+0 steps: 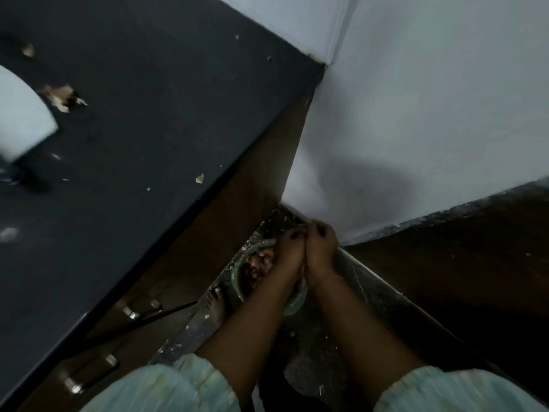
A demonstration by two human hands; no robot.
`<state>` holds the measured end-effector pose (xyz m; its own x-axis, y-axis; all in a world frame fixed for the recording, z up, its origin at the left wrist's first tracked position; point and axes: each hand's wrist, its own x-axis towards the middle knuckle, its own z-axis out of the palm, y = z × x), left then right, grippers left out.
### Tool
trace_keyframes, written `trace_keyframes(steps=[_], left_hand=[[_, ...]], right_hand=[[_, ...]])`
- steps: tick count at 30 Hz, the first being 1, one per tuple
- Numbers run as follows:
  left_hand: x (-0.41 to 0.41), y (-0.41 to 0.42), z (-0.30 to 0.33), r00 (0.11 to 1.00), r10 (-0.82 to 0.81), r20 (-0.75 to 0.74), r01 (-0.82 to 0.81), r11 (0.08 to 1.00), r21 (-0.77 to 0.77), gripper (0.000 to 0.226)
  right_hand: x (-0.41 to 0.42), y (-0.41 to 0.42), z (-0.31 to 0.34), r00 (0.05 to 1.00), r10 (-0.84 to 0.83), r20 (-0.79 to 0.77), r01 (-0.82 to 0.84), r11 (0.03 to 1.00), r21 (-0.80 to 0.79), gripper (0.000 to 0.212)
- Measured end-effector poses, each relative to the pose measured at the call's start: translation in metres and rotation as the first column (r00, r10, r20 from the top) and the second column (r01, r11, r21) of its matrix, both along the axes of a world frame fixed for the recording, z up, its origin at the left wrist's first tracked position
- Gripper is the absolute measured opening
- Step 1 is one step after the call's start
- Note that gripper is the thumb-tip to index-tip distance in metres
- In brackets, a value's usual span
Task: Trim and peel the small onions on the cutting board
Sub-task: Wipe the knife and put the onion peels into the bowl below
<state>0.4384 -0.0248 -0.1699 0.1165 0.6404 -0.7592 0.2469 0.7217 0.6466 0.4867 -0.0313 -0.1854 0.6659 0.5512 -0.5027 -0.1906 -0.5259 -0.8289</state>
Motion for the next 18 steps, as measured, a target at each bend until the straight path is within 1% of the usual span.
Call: trace_keyframes(steps=[2,5,7,9,10,11,12,13,14,15,17,18], left_hand=[[0.007,0.019,0.039,0.998,0.02,0.061,-0.027,0.994,0.103,0.028],[-0.003,0.046,0.116,0.975,0.022,0.22,-0.079,0.964,0.253,0.027],[-0.024,0.058,0.165,0.956,0.008,0.292,-0.113,0.931,0.348,0.027],[-0.057,0.073,0.206,0.947,0.028,0.319,-0.178,0.874,0.452,0.027],[-0.082,0.081,0.222,0.948,0.069,0.312,-0.228,0.83,0.509,0.027],[-0.108,0.088,0.23,0.954,0.113,0.276,-0.256,0.786,0.562,0.027],[-0.132,0.093,0.234,0.964,0.169,0.205,-0.261,0.739,0.621,0.027],[-0.162,0.101,0.235,0.967,0.239,0.088,-0.232,0.686,0.69,0.028],[-0.187,0.104,0.235,0.949,0.31,-0.052,-0.173,0.652,0.738,0.031],[-0.215,0.109,0.231,0.906,0.389,-0.167,-0.132,0.635,0.762,0.033],[-0.255,0.114,0.224,0.83,0.452,-0.325,-0.079,0.674,0.735,0.039],[-0.275,0.117,0.221,0.794,0.447,-0.411,-0.035,0.71,0.704,0.041]], right_hand=[[0.006,0.017,0.047,0.997,-0.062,0.036,0.057,0.991,0.119,0.015],[0.006,0.049,0.122,0.992,-0.092,0.085,0.06,0.946,0.317,0.016],[-0.005,0.07,0.161,0.993,-0.036,0.115,-0.016,0.906,0.422,0.014],[-0.026,0.09,0.196,0.98,0.072,0.188,-0.156,0.862,0.482,0.012],[-0.043,0.101,0.21,0.961,0.153,0.232,-0.251,0.834,0.491,0.013],[-0.06,0.108,0.217,0.929,0.237,0.285,-0.35,0.811,0.468,0.015],[-0.077,0.112,0.219,0.884,0.327,0.334,-0.451,0.786,0.423,0.021],[-0.099,0.117,0.218,0.82,0.421,0.389,-0.557,0.746,0.367,0.027],[-0.116,0.118,0.212,0.739,0.497,0.456,-0.655,0.688,0.312,0.034],[-0.137,0.121,0.203,0.648,0.558,0.518,-0.742,0.616,0.265,0.041],[-0.167,0.124,0.184,0.494,0.628,0.601,-0.851,0.491,0.187,0.051],[-0.182,0.129,0.176,0.429,0.652,0.626,-0.887,0.435,0.156,0.054]])
